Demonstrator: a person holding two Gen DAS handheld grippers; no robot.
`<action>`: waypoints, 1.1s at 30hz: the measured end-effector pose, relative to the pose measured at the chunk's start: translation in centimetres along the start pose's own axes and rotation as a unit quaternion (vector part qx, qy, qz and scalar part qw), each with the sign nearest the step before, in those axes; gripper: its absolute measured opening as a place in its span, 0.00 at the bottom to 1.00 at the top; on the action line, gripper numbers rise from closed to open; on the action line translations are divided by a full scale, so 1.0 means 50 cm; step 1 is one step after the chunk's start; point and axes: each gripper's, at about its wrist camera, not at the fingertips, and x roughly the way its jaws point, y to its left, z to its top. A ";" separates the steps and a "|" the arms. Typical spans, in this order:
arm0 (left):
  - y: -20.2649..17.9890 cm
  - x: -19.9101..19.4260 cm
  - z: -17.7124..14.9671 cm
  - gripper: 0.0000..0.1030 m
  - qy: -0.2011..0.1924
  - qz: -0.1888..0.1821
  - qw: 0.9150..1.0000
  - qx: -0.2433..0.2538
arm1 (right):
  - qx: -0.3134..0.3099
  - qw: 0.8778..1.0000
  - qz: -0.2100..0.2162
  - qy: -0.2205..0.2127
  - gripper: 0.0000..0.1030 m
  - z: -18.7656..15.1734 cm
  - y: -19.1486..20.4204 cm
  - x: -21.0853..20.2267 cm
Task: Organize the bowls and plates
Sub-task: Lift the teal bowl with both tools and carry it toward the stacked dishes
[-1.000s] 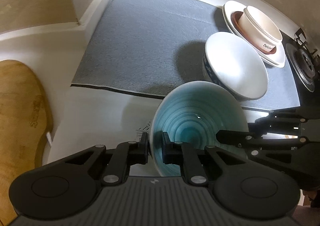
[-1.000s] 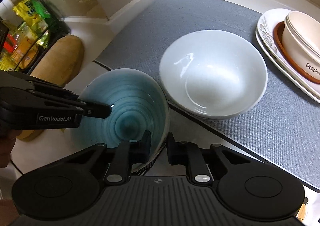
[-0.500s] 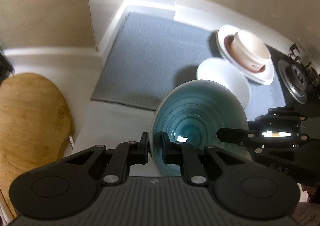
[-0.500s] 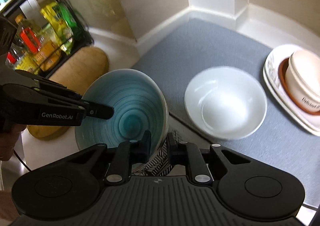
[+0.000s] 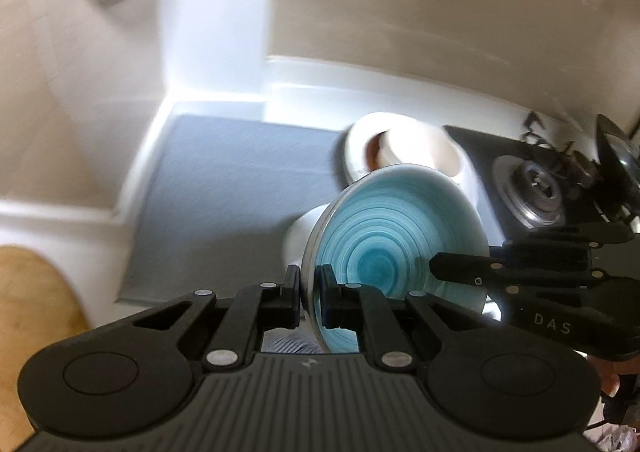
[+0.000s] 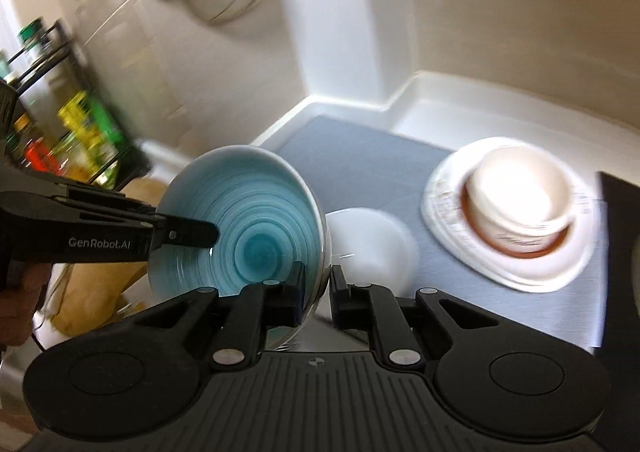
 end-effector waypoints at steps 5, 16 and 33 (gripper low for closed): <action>-0.068 0.044 0.053 0.10 -0.004 -0.030 0.999 0.020 | 0.024 0.999 -0.043 -0.019 0.12 0.007 -0.073 -0.041; -0.158 0.187 0.200 0.11 0.008 -0.060 0.997 0.044 | 0.061 0.992 -0.102 -0.032 0.12 0.076 -0.233 -0.037; -0.186 0.388 0.317 0.12 0.077 -0.050 0.995 0.036 | 0.095 0.986 -0.137 0.021 0.10 0.158 -0.388 0.109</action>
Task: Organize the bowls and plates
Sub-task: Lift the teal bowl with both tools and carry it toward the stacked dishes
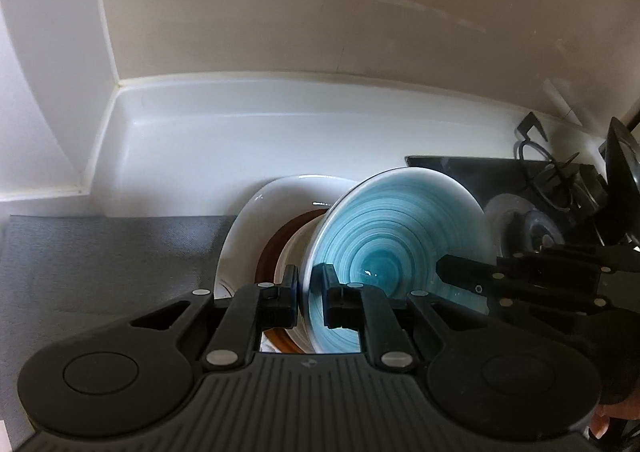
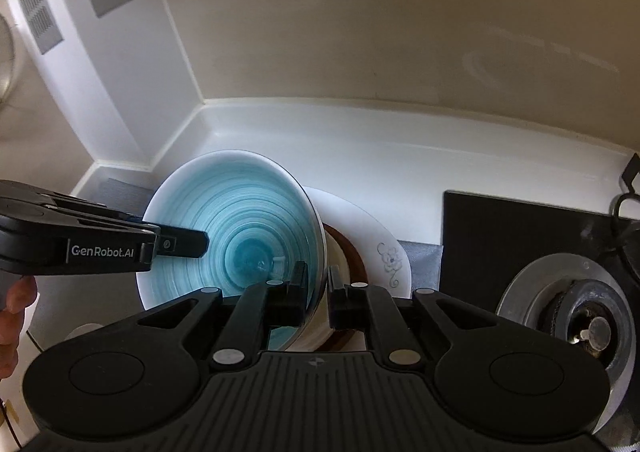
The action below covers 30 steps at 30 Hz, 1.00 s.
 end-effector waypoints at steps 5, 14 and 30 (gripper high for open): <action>0.008 0.030 0.003 0.13 0.024 -0.002 1.000 -0.003 | 0.011 1.000 0.000 0.020 0.10 0.001 -0.012 0.026; 0.017 0.052 0.005 0.15 0.042 0.000 0.999 -0.018 | 0.028 0.999 0.003 0.035 0.10 0.004 -0.025 0.048; 0.002 -0.006 0.018 0.94 -0.028 0.045 0.998 0.018 | 0.054 0.998 -0.008 0.022 0.24 -0.008 -0.038 0.044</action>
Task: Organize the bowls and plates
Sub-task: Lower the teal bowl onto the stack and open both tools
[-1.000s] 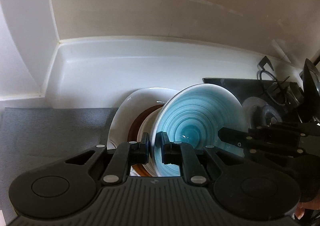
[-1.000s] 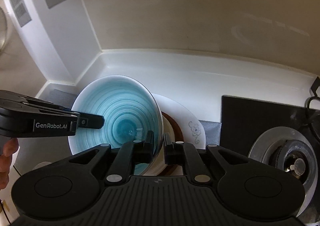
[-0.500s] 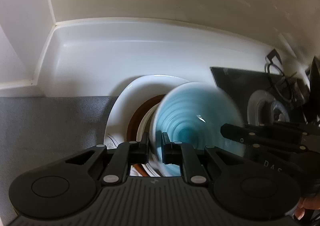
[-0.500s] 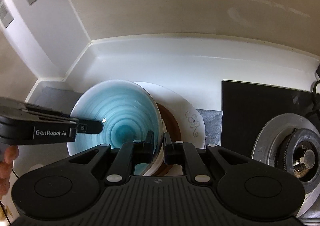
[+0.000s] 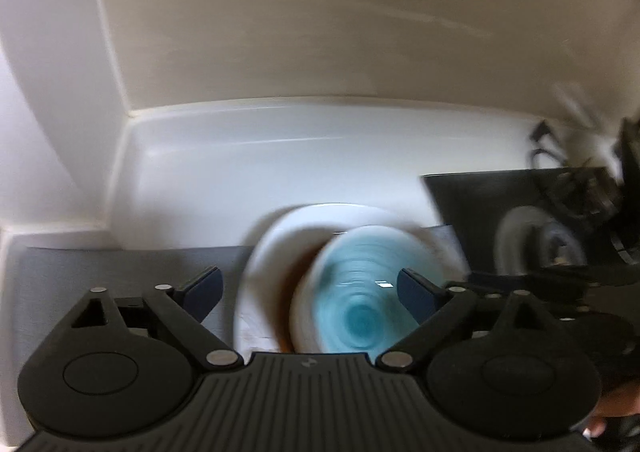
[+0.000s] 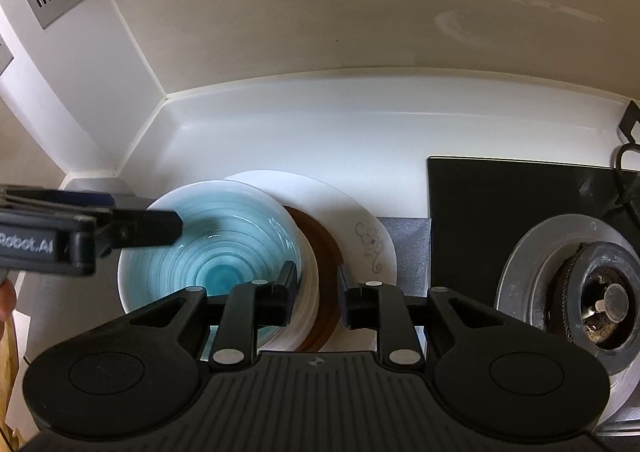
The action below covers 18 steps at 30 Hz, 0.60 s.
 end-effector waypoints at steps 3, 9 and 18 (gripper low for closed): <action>0.018 0.013 -0.002 0.94 0.011 0.027 1.000 -0.005 | 0.000 1.000 -0.003 0.004 0.28 -0.001 -0.001 0.009; 0.090 0.052 -0.001 1.00 0.042 0.008 0.997 -0.062 | -0.003 1.000 -0.012 0.001 0.34 -0.008 0.001 0.021; 0.097 0.109 -0.016 1.00 0.078 0.002 0.995 -0.067 | -0.011 1.000 -0.021 -0.013 0.36 -0.010 0.010 0.006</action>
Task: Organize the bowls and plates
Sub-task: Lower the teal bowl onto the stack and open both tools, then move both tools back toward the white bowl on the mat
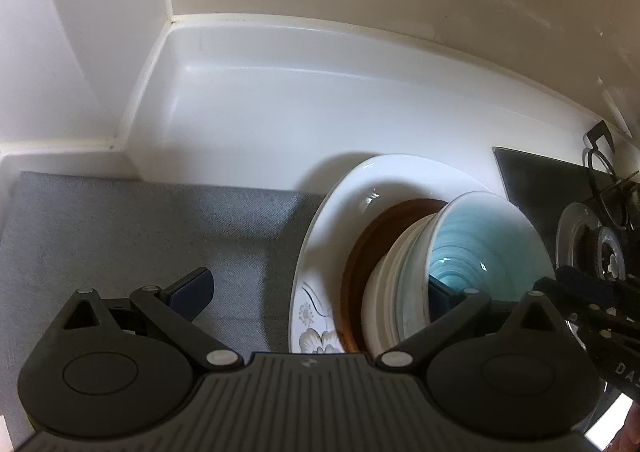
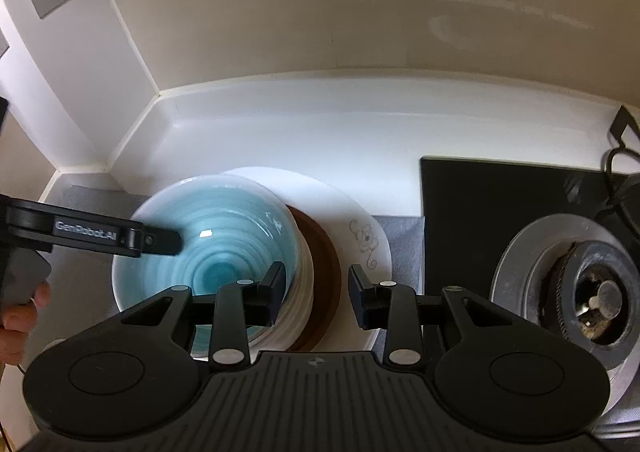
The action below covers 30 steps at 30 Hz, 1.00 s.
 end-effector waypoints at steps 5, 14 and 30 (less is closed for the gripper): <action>0.000 0.014 -0.003 1.00 0.001 -0.008 1.000 0.004 | 0.001 1.000 0.003 -0.004 0.36 0.001 0.002 -0.005; -0.007 0.023 -0.012 1.00 -0.007 -0.018 1.000 0.015 | 0.003 1.000 0.009 0.001 0.38 -0.016 0.008 0.004; -0.010 -0.142 -0.045 1.00 -0.090 -0.027 0.995 0.024 | 0.020 0.998 0.018 -0.062 0.56 -0.033 0.006 -0.100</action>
